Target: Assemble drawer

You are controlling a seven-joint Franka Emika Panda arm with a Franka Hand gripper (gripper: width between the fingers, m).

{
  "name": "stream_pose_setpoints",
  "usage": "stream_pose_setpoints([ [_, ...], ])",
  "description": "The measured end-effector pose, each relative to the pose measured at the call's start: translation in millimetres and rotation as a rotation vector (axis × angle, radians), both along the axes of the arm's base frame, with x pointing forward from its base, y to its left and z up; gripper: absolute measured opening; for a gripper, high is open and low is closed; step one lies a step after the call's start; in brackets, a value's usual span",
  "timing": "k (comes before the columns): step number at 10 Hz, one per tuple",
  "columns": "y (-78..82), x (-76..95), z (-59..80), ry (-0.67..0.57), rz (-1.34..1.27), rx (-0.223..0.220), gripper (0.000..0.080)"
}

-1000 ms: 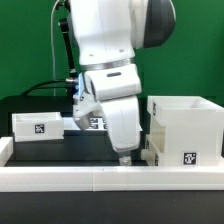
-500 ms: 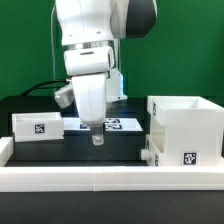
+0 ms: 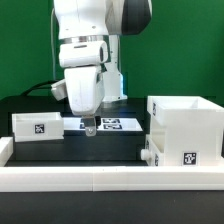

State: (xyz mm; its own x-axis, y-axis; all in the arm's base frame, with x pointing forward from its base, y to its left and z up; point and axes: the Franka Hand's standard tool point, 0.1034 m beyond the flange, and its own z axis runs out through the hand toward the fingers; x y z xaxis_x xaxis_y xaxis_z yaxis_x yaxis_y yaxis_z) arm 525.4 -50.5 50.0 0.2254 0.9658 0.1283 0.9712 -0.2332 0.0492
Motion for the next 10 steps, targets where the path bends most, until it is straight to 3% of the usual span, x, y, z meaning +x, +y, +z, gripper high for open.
stream_pose_setpoints([
  [3, -0.1, -1.2, -0.5, 0.025, -0.221, 0.024, 0.0648],
  [7, -26.1, -43.1, 2.1, 0.044, -0.593, 0.032, 0.0648],
  [10, -49.1, -63.3, 8.8, 0.06, -0.863, 0.043, 0.0648],
])
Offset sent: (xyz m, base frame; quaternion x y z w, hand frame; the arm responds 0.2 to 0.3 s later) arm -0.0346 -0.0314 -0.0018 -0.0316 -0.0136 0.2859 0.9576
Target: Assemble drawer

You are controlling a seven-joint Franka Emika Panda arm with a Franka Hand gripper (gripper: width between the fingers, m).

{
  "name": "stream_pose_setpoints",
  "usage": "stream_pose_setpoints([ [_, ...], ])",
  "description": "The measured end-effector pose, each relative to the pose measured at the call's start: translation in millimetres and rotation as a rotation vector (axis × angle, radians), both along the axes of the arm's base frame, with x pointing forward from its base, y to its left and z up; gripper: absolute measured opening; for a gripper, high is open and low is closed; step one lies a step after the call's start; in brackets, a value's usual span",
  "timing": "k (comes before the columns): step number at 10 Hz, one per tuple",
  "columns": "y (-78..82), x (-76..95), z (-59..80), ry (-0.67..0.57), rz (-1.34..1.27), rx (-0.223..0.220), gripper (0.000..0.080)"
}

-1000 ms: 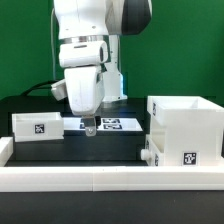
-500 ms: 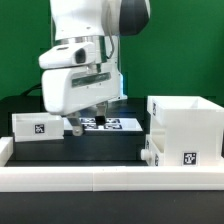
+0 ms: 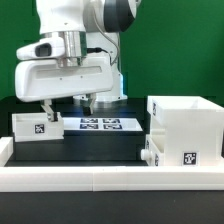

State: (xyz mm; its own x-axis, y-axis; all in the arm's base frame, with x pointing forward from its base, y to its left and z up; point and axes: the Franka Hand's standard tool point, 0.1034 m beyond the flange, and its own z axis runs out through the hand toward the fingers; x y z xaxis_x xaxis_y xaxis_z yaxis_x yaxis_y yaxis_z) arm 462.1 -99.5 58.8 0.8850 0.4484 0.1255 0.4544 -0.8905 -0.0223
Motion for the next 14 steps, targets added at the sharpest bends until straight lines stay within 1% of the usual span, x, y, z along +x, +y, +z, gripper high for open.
stream_pose_setpoints([
  [1, -1.2, -1.0, 1.5, 0.004, -0.056, 0.004, 0.0648],
  [4, 1.2, -1.2, 0.1, 0.019, -0.222, 0.028, 0.0648],
  [6, -1.1, -4.3, -2.9, 0.027, -0.25, 0.032, 0.0648],
  [7, -5.3, -12.4, -3.0, 0.035, -0.259, 0.028, 0.0648],
  [8, -11.6, -24.9, -2.0, 0.044, -0.273, 0.021, 0.0648],
  [9, -13.7, -34.9, -2.3, 0.052, -0.28, 0.016, 0.0648],
  [11, -18.3, -61.6, -8.0, 0.066, -0.293, 0.007, 0.0648],
  [12, -22.7, -70.9, -11.9, 0.059, -0.293, -0.002, 0.0648],
  [13, -24.1, -75.9, -14.5, 0.063, -0.298, -0.003, 0.0648],
  [14, -23.8, -74.9, -14.2, 0.062, -0.297, -0.003, 0.0648],
])
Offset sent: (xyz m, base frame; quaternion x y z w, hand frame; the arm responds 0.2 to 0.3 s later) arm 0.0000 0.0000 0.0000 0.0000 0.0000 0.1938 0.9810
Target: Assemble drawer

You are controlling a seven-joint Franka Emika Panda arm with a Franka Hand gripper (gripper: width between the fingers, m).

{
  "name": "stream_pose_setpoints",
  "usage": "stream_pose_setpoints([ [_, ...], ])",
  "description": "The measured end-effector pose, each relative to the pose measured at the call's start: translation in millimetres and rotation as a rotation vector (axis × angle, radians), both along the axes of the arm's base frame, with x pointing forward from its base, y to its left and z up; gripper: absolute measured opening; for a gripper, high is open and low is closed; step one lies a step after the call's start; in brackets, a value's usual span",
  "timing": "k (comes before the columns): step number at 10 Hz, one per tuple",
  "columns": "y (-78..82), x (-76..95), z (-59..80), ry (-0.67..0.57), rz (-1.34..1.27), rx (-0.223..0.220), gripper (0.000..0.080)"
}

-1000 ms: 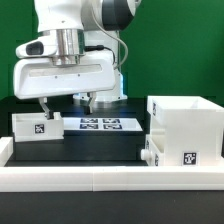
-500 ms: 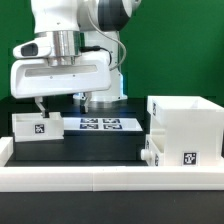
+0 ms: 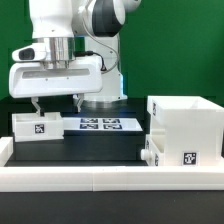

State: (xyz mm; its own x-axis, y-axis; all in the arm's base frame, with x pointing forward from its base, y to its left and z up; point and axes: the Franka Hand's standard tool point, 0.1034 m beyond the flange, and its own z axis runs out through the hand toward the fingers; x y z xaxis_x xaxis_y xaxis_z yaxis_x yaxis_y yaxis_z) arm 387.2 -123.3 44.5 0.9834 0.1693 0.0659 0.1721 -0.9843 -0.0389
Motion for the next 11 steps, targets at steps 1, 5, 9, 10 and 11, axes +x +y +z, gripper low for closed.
stream_pose_setpoints([
  [1, 0.0, 0.0, -0.1, 0.0, 0.0, 0.0, 0.0648],
  [5, -1.1, -24.5, -13.9, 0.003, 0.004, -0.01, 0.0648],
  [9, -5.1, -43.7, -36.7, -0.007, 0.027, -0.024, 0.0648],
  [10, -5.5, -43.4, -38.7, -0.016, 0.042, -0.031, 0.0648],
  [11, -4.2, -41.4, -39.7, -0.032, 0.061, -0.042, 0.0648],
])
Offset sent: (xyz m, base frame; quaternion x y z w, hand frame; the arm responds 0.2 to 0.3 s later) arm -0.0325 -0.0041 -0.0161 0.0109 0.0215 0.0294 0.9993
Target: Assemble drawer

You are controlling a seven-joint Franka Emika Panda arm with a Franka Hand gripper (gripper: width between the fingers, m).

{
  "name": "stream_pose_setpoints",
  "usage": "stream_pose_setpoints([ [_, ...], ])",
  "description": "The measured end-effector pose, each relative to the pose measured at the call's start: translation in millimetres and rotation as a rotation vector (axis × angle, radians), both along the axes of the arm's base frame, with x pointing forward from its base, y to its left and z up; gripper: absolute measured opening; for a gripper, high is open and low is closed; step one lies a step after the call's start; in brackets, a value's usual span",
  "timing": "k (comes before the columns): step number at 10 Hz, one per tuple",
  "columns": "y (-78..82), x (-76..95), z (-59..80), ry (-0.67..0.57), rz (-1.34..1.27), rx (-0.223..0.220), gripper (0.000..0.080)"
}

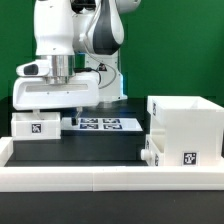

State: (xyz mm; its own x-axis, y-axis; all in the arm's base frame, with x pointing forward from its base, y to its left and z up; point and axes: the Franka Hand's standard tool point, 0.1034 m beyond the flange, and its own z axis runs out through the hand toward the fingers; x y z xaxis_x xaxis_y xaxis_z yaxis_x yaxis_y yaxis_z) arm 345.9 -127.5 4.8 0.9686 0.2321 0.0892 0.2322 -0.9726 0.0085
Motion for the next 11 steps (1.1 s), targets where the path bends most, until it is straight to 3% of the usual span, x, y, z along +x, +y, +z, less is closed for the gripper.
stream_pose_setpoints([
  [4, 0.0, 8.3, 1.0, -0.012, 0.015, -0.004, 0.0639],
  [6, -1.7, 7.7, 0.7, -0.012, 0.01, -0.005, 0.0281],
  [7, -1.6, 7.5, 0.4, -0.012, 0.01, -0.004, 0.0281],
  [9, -1.6, 7.2, 0.2, -0.011, 0.009, -0.004, 0.0042],
  [11, -2.3, 6.4, 0.3, -0.012, 0.007, -0.005, 0.0042],
])
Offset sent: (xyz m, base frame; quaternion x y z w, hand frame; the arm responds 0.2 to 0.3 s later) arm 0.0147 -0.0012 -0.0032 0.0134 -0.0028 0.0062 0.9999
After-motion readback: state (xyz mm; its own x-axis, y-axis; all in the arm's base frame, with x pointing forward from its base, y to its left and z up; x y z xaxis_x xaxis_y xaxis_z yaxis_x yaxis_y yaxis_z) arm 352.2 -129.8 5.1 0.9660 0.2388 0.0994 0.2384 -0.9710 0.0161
